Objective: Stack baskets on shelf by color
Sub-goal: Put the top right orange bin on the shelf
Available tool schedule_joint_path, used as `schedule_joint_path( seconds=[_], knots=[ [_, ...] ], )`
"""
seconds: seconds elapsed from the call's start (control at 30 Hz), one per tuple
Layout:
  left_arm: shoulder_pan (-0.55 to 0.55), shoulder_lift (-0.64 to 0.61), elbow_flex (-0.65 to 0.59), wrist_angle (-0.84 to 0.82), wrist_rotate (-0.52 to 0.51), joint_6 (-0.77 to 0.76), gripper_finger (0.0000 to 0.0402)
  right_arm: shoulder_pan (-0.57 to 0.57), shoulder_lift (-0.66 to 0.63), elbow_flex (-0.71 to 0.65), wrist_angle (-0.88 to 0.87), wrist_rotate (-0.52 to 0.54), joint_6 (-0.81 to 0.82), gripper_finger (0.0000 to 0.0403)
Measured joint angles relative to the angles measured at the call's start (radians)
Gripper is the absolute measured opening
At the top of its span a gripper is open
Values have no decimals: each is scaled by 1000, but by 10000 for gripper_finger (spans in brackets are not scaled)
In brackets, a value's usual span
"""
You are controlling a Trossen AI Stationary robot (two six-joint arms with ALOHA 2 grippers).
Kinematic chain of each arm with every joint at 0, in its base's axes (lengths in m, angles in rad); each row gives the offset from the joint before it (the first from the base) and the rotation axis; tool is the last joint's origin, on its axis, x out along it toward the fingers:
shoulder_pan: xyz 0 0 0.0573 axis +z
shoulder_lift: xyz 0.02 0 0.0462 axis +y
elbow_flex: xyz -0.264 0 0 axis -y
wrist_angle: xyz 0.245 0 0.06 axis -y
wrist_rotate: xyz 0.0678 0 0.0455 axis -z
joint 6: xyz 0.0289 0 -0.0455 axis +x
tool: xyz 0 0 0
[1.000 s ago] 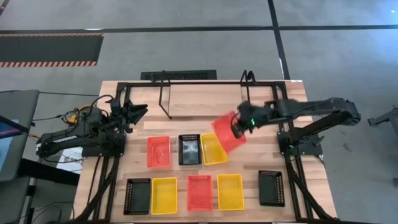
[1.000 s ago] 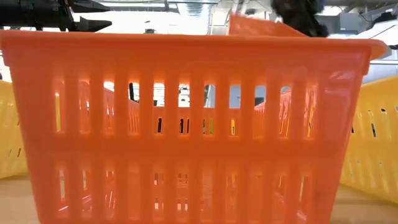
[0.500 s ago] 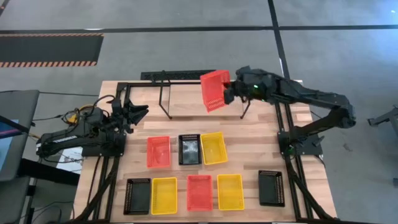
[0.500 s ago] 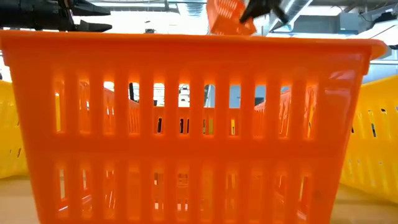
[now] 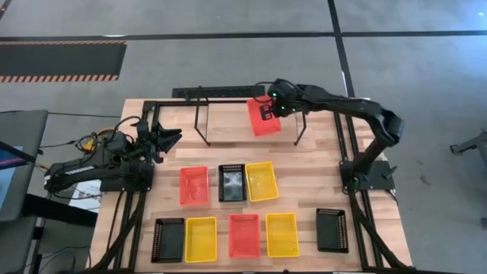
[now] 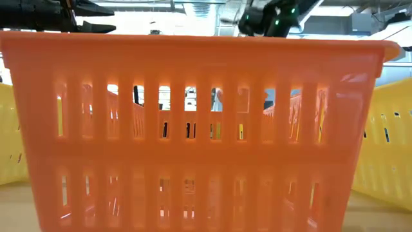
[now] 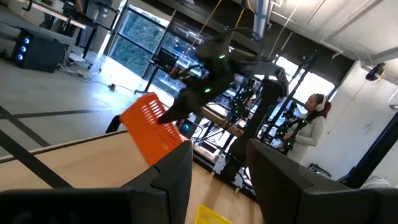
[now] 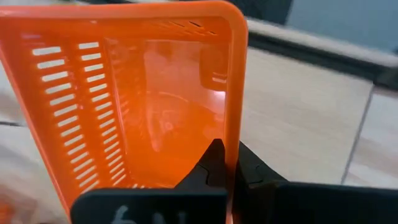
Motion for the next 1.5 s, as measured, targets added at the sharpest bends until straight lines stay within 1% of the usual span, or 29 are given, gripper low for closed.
schedule_joint_path(
  seconds=[0.2,0.47,0.57,0.9,1.3,1.4,1.5],
  knots=[
    [0,0,0,0,0,-9,140,-45,56,0,-36,-11,24,4],
    [0,0,0,-23,0,-9,140,-56,60,2,-33,-12,29,4],
    [0,0,0,-22,0,-9,140,-56,60,2,-34,-37,27,4],
    [0,0,0,-22,0,-9,140,-62,60,3,-65,-63,26,4],
    [0,0,0,-22,0,-9,140,-60,60,2,-63,-89,5,4],
    [0,0,0,-22,0,-9,140,-52,59,2,-46,-90,-16,4],
    [0,0,0,-22,-3,-9,140,-36,46,1,20,-101,-23,4]
  ],
)
